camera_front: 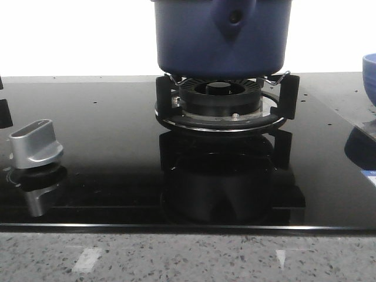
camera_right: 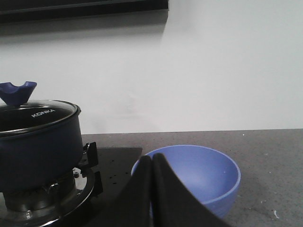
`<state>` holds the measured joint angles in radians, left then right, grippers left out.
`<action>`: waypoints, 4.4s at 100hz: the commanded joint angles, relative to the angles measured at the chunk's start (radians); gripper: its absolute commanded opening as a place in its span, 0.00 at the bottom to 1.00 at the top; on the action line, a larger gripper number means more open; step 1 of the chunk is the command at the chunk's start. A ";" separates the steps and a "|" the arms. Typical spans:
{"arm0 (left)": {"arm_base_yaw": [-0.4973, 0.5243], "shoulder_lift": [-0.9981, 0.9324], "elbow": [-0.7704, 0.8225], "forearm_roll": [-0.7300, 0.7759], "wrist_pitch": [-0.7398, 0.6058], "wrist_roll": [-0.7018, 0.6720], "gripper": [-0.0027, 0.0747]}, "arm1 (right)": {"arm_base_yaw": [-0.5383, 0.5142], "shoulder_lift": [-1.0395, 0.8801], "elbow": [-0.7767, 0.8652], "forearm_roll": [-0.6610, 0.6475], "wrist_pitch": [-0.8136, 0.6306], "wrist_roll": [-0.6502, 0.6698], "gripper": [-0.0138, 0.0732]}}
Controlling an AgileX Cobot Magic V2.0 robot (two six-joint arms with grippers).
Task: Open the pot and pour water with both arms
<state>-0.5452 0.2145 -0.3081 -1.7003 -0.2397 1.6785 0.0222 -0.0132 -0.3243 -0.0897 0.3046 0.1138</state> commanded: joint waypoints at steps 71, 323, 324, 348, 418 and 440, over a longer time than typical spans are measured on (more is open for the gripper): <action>0.388 -0.066 0.100 1.495 0.430 -1.396 0.01 | 0.002 0.006 -0.023 -0.014 -0.083 -0.009 0.07; 0.503 -0.245 0.340 1.521 0.531 -1.588 0.01 | -0.121 0.004 0.283 -0.093 -0.094 -0.005 0.07; 0.503 -0.245 0.340 1.521 0.531 -1.588 0.01 | -0.121 0.004 0.289 -0.093 -0.094 -0.005 0.07; 0.503 -0.245 0.340 1.521 0.531 -1.588 0.01 | -0.121 0.004 0.363 -0.086 -0.105 -0.005 0.07; 0.503 -0.245 0.340 1.521 0.531 -1.588 0.01 | -0.121 -0.016 0.361 -0.084 0.010 -0.005 0.07; 0.503 -0.245 0.340 1.521 0.531 -1.588 0.01 | -0.118 -0.016 0.361 -0.084 0.007 -0.005 0.07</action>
<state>-0.0461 -0.0047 0.0014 -0.1743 0.3323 0.0999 -0.0904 -0.0138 0.0110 -0.1688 0.3301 0.1138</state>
